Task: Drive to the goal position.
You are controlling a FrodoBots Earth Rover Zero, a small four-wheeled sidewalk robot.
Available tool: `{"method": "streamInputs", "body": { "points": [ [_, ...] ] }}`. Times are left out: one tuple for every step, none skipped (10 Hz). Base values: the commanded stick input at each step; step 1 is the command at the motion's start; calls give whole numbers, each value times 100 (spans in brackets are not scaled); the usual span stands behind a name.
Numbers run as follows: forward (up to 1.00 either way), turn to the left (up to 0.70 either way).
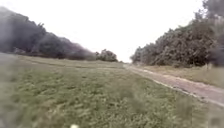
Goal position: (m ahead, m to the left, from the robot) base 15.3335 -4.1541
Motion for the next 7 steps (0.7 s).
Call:
{"method": "streamInputs", "body": {
  "points": [
    [70, 22],
    [70, 34],
    [70, 35],
    [70, 31],
    [70, 18],
    [70, 0],
    [70, 0]
  ]
}}
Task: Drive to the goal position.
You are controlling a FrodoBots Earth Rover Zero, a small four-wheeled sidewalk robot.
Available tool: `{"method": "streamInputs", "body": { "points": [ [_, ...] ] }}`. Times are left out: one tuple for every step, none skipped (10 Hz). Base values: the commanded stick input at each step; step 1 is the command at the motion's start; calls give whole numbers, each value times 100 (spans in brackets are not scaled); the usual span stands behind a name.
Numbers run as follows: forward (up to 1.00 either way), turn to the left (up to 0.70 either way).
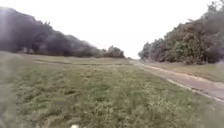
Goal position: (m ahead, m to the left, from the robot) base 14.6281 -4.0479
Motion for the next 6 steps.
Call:
{"method": "streamInputs", "body": {
  "points": [
    [70, 0],
    [70, 0],
    [70, 0],
    [70, 0],
    [70, 0],
    [70, 0]
  ]
}}
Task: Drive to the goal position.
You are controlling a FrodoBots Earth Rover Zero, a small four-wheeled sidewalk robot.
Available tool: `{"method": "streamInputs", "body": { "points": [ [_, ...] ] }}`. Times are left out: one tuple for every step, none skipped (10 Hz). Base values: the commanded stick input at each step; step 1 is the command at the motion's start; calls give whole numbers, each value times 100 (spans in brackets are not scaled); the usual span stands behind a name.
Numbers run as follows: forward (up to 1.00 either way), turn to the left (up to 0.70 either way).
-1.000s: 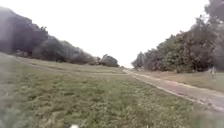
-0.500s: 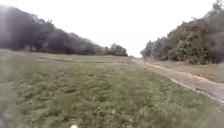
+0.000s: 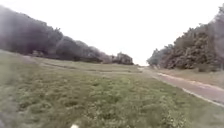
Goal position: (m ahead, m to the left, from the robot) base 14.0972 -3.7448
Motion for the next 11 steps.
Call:
{"method": "streamInputs", "body": {
  "points": [
    [70, 0],
    [70, 0],
    [70, 0],
    [70, 0],
    [70, 0],
    [70, 20],
    [70, 35],
    [70, 35],
    [70, 35],
    [70, 35],
    [70, 35]
  ]
}}
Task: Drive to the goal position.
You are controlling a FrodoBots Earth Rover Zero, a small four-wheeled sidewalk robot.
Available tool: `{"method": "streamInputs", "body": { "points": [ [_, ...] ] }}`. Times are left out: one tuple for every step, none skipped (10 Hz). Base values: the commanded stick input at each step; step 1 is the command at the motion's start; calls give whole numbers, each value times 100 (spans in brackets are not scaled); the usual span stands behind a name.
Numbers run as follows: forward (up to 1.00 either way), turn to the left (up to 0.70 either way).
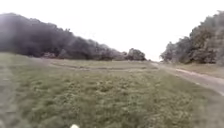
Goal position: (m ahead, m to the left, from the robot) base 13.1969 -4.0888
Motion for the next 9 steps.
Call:
{"method": "streamInputs", "body": {
  "points": [
    [70, 35],
    [70, 12],
    [70, 4],
    [70, 0],
    [70, 0],
    [70, 0],
    [70, 0],
    [70, 0],
    [70, 0]
  ]
}}
